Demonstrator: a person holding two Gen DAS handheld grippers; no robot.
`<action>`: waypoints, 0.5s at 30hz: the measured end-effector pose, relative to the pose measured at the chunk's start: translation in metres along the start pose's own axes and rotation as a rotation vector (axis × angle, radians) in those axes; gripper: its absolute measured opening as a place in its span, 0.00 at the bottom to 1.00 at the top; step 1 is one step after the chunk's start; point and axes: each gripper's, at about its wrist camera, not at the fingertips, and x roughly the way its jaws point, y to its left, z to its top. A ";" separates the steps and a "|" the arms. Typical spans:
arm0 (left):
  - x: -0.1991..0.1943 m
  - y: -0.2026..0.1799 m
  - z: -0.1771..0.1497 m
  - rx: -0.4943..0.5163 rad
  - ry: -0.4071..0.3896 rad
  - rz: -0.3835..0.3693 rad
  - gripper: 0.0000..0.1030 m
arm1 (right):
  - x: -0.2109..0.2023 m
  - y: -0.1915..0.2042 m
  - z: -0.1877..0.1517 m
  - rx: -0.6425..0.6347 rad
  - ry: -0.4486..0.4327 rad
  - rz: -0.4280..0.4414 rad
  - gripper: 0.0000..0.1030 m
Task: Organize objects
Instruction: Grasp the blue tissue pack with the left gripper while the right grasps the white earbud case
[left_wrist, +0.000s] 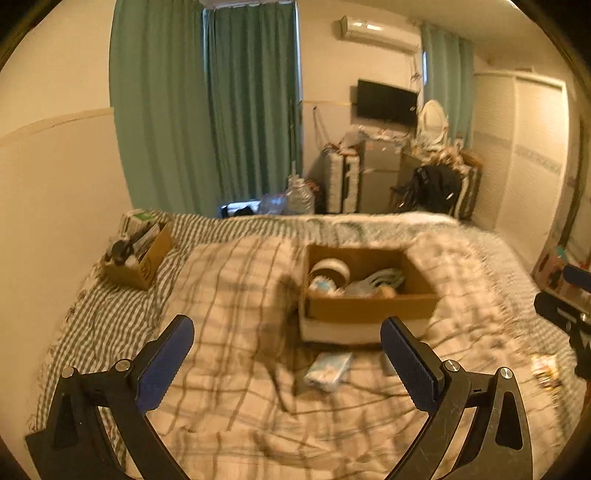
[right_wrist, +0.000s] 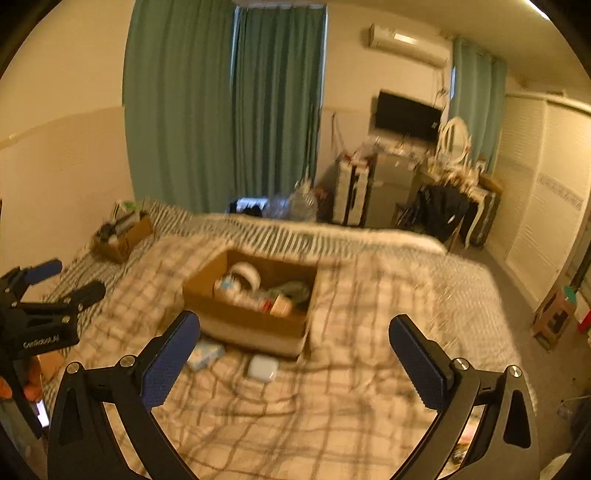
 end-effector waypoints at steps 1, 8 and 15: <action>0.008 -0.001 -0.007 0.001 0.013 0.004 1.00 | 0.014 0.000 -0.008 0.005 0.022 0.014 1.00; 0.077 -0.011 -0.041 0.016 0.154 0.003 1.00 | 0.106 -0.004 -0.032 0.067 0.178 0.039 1.00; 0.142 -0.026 -0.062 0.047 0.260 -0.005 1.00 | 0.167 -0.008 -0.034 0.075 0.245 0.024 1.00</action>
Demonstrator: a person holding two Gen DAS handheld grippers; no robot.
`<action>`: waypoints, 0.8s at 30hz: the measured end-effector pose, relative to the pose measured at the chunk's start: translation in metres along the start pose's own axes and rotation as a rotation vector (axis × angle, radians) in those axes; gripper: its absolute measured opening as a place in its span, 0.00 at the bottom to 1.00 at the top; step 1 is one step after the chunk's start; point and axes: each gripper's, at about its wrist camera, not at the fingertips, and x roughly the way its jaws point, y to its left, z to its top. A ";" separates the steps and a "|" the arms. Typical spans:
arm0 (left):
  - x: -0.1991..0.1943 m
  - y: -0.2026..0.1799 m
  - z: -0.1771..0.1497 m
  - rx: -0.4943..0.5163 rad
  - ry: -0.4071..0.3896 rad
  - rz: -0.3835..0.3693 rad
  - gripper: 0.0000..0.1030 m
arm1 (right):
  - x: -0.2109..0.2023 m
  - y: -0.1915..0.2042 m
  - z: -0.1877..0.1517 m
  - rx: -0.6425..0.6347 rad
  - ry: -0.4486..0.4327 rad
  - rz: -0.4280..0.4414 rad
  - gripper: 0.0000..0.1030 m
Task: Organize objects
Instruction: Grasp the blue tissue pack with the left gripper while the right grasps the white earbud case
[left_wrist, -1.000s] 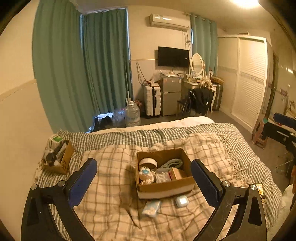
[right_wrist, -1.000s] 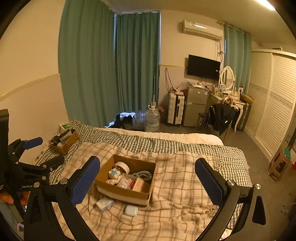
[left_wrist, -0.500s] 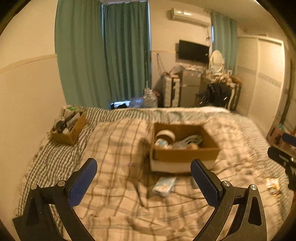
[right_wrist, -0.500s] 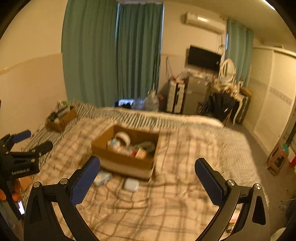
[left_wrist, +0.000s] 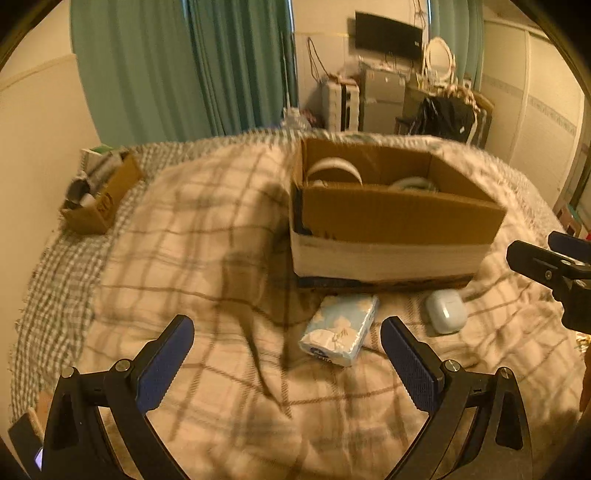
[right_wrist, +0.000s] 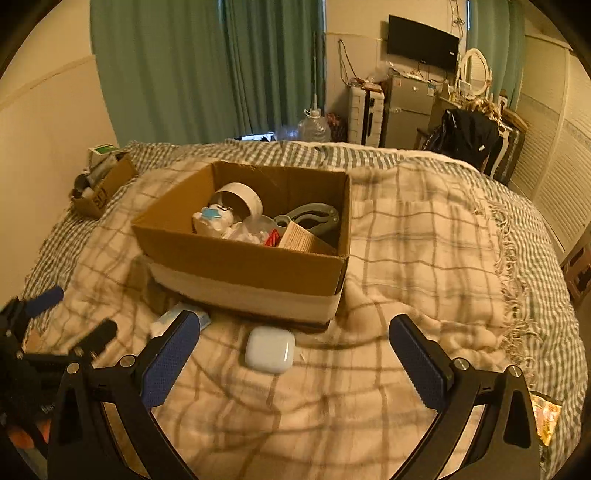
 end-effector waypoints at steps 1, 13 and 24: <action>0.011 -0.003 -0.002 0.005 0.022 -0.003 1.00 | 0.008 0.001 -0.002 -0.001 0.021 -0.001 1.00; 0.090 -0.021 -0.007 0.033 0.165 -0.109 0.98 | 0.082 -0.004 -0.021 0.037 0.176 0.057 0.98; 0.067 -0.021 -0.022 0.045 0.154 -0.195 0.57 | 0.108 0.005 -0.029 0.016 0.277 0.102 0.68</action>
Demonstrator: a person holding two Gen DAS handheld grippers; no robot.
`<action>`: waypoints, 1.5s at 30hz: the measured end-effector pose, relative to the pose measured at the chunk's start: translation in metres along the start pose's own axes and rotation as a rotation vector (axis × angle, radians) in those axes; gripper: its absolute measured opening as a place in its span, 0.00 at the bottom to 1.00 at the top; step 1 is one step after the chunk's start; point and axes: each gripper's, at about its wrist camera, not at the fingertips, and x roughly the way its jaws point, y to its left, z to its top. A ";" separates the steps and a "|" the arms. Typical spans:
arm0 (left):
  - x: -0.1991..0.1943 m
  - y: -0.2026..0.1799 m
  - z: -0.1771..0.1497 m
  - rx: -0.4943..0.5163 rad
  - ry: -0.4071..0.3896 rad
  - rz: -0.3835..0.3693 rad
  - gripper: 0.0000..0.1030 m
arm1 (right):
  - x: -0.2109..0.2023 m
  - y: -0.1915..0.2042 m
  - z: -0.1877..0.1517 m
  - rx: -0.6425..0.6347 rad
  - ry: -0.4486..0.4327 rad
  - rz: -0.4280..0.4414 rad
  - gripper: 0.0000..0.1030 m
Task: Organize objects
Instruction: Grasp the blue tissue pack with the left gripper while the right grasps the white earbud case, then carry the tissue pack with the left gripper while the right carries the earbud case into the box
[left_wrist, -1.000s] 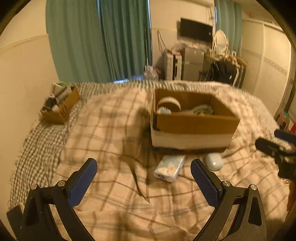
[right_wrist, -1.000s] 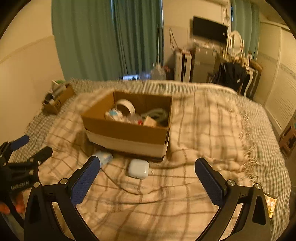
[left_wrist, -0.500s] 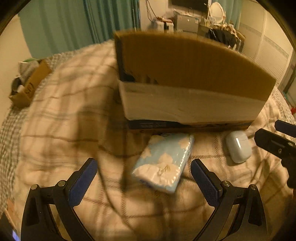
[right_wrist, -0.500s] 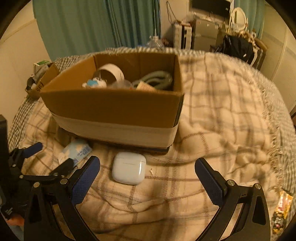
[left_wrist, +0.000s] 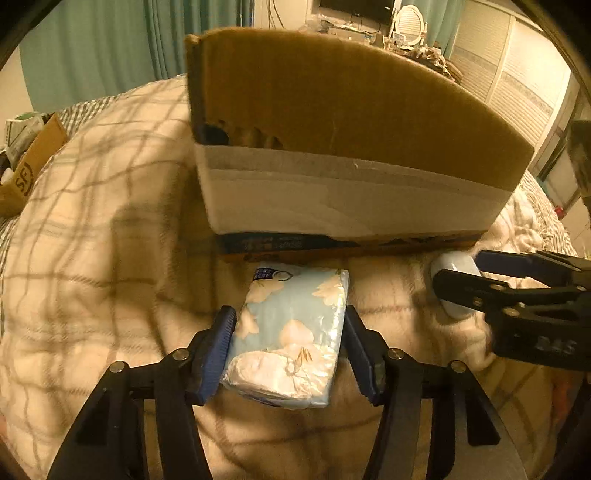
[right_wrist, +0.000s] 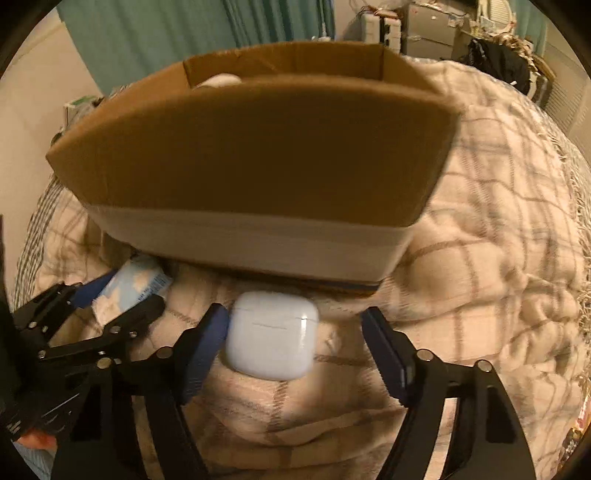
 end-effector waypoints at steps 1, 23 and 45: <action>-0.003 0.000 -0.003 -0.003 0.004 0.004 0.57 | 0.002 0.001 0.000 -0.004 0.010 0.004 0.65; -0.120 -0.021 -0.037 -0.046 -0.055 0.048 0.56 | -0.111 0.044 -0.062 -0.104 -0.086 0.023 0.49; -0.215 -0.022 0.091 0.030 -0.344 0.097 0.56 | -0.249 0.051 0.035 -0.182 -0.368 -0.035 0.49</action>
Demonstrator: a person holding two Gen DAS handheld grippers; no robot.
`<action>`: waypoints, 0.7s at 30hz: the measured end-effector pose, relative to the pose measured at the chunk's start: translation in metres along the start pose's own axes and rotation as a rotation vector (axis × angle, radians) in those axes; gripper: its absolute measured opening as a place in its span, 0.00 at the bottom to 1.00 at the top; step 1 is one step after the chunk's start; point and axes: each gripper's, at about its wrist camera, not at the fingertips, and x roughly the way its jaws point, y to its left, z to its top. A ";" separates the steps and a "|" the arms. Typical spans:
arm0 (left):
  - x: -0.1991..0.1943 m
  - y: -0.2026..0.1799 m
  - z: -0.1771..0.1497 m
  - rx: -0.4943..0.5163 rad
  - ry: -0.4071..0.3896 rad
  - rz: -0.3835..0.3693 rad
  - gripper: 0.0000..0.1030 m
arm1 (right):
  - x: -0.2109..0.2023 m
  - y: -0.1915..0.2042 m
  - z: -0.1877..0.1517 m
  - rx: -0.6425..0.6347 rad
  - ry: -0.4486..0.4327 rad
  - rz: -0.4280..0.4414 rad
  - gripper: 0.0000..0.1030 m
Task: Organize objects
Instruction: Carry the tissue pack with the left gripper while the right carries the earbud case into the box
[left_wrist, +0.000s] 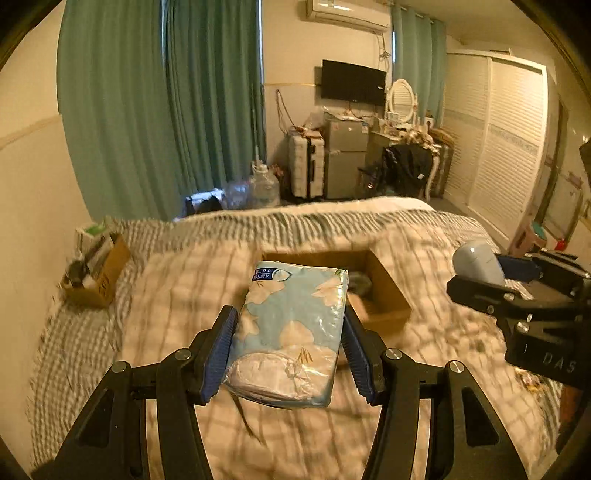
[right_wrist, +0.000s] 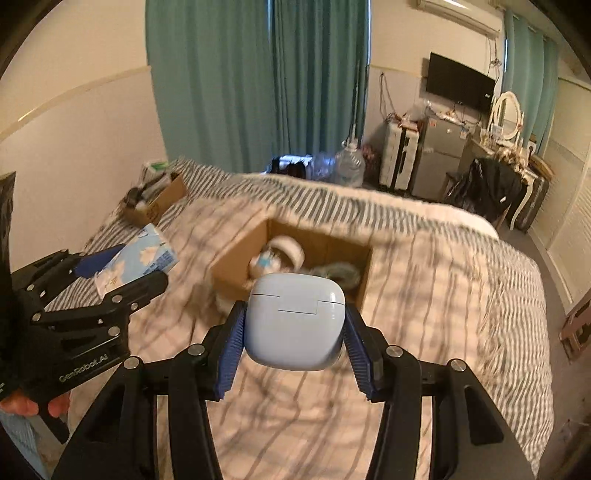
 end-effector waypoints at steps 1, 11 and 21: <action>0.007 -0.001 0.009 0.009 -0.003 0.005 0.56 | 0.006 -0.004 0.011 0.001 -0.002 -0.002 0.49; 0.117 -0.012 0.056 0.061 0.036 -0.016 0.56 | 0.116 -0.044 0.073 0.060 0.063 0.003 0.49; 0.221 -0.015 0.040 0.055 0.168 -0.069 0.56 | 0.231 -0.075 0.057 0.118 0.201 0.020 0.49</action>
